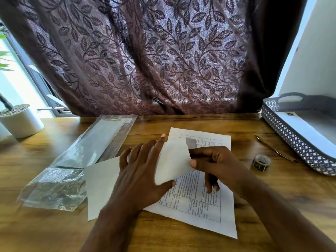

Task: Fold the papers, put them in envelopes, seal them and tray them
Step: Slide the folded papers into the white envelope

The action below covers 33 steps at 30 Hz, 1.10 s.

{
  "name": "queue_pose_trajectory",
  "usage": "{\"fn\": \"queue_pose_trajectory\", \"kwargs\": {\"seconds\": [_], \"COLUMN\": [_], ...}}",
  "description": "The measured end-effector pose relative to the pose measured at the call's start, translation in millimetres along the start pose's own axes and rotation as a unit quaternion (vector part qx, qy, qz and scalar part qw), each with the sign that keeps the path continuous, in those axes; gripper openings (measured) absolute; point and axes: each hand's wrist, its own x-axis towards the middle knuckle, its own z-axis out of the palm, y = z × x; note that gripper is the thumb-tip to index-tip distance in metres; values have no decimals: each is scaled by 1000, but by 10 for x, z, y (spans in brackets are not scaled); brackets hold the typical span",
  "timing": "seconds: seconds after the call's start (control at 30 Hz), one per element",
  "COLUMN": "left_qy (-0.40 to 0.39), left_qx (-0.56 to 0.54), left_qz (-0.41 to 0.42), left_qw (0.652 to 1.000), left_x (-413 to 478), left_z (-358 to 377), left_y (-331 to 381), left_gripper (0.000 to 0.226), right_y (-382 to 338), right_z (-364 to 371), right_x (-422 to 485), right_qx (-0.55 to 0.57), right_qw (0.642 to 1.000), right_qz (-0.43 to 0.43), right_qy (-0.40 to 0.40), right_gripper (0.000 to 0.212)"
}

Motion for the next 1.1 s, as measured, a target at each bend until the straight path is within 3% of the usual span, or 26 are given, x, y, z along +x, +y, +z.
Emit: {"fn": "queue_pose_trajectory", "kwargs": {"seconds": [0.2, 0.43, 0.7, 0.87, 1.0, 1.1], "left_qy": [19, 6, -8, 0, 7, -36], "left_qx": [12, 24, 28, 48, 59, 29], "left_qz": [17, 16, 10, 9, 18, -9], "left_qw": [1000, 1000, 1000, 999, 998, 999], "left_x": [25, 67, 30, 50, 39, 65], "left_z": [11, -5, 26, 40, 63, 40], "left_y": [91, 134, 80, 117, 147, 114], "left_gripper": [117, 121, 128, 124, 125, 133], "right_y": [35, -45, 15, 67, 73, 69], "right_z": [97, 114, 117, 212, 252, 214], "right_x": [22, -39, 11, 6, 10, 25], "right_qx": [1, -4, 17, 10, 22, 50], "right_qw": [1000, 998, 999, 996, 997, 996], "right_qz": [8, 10, 34, 49, 46, 53], "right_qy": [-30, -69, 11, -71, -63, -50], "right_gripper": [31, 17, 45, 29, 23, 22]}}
